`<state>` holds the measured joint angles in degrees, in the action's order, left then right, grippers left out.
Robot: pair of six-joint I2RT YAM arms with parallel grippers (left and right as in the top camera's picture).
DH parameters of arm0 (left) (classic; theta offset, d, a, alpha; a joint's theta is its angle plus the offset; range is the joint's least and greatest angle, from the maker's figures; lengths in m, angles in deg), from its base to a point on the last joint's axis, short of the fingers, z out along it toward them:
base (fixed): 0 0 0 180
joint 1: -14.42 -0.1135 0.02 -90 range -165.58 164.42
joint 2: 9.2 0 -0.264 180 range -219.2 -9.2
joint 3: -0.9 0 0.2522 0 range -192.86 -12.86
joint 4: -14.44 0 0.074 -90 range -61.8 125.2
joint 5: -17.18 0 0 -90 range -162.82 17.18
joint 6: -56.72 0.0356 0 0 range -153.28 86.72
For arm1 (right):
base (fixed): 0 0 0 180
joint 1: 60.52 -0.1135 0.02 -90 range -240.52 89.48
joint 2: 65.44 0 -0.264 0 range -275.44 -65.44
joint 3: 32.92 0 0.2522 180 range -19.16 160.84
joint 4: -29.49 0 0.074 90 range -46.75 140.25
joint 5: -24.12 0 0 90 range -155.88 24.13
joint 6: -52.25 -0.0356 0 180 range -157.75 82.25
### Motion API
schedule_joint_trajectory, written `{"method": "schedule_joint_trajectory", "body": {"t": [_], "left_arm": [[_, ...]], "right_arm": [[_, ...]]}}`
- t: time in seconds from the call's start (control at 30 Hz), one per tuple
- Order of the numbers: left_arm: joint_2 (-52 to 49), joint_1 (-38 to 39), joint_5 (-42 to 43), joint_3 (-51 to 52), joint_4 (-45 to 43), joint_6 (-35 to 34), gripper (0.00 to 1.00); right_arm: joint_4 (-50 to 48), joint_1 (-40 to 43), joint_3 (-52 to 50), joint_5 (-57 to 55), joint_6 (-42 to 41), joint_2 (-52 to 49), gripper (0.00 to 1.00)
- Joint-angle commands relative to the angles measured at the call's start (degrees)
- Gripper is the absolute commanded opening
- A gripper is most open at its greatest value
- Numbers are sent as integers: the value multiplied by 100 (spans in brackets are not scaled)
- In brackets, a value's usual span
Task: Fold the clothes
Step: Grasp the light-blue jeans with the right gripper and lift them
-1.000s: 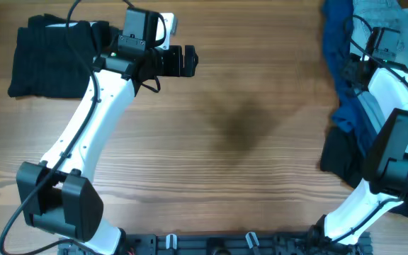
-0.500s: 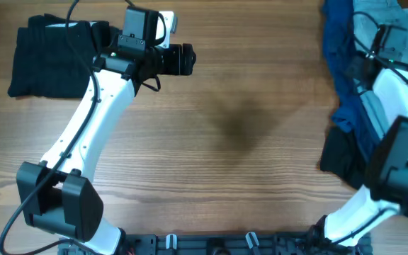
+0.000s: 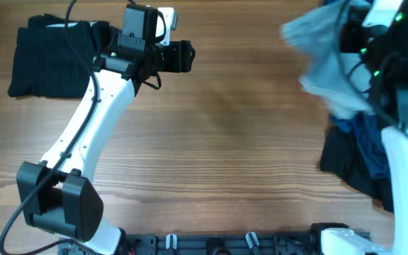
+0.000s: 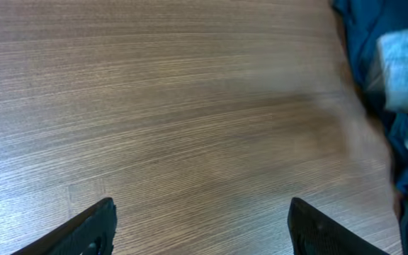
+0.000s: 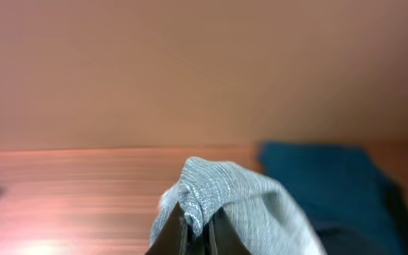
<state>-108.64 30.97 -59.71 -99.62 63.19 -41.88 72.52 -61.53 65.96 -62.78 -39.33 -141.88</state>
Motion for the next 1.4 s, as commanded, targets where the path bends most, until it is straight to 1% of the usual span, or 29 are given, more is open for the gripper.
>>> {"method": "schedule_joint_trajectory", "body": {"t": [0.0, 0.13, 0.2, 0.23, 0.37, 0.43, 0.47, 0.5, 0.53, 0.63, 0.7, 0.8, 0.9, 1.07, 1.13, 1.2, 1.3, 1.37], "left_arm": [[101, 31, -57, -122, 39, 68, 77], [238, 20, -57, -122, 157, 66, 75], [284, 11, -57, -122, 251, 68, 74], [306, -7, -59, -122, 310, 68, 74], [313, -72, -57, -122, 538, 66, 73], [310, -83, -57, -122, 623, 66, 73], [310, -83, -57, -122, 649, 66, 73], [310, -87, -57, -122, 678, 66, 73], [310, -87, -57, -122, 715, 66, 73], [310, -94, -57, -122, 890, 66, 73], [310, -92, -57, -122, 1029, 66, 73], [299, -92, -55, -122, 1196, 66, 73], [289, -92, -52, -122, 1228, -107, 71], [105, -61, -52, -122, 1305, -234, 70], [2, -22, -50, -120, 1375, -236, 69], [-162, 44, -20, -122, 1436, -262, 68], [-350, 127, 31, -122, 1410, -278, 67], [-452, 177, 35, -122, 1346, -280, 67]], "right_arm": [[-31, -546, 122, 302, -72, -72, 4], [-74, -920, 122, 400, -365, -426, 4], [-138, -1062, 122, 649, -472, -662, 4], [-184, -1161, 122, 822, -516, -824, 4], [-483, -1478, 122, 859, -782, -1451, 4], [-732, -1537, 122, 850, -839, -1792, 30], [-846, -1537, 122, 782, -946, -1954, 54], [-953, -1526, 122, 695, -1058, -2096, 68], [-1019, -1510, 122, 662, -1091, -2184, 77], [-1139, -1421, 125, 662, -1189, -2339, 88], [-1128, -1366, 127, 664, -1193, -2310, 91], [-896, -1270, 129, 708, -1198, -2194, 92], [-199, -1167, 129, 732, -1279, -1987, 96], [787, -990, 129, 863, -1910, -1714, 97], [1182, -977, 129, 968, -1939, -1692, 96], [1464, -990, 72, 951, -1932, -1705, 92], [1499, -988, -179, 920, -1939, -1720, 87], [1355, -990, -411, 922, -1937, -1733, 85]]}}
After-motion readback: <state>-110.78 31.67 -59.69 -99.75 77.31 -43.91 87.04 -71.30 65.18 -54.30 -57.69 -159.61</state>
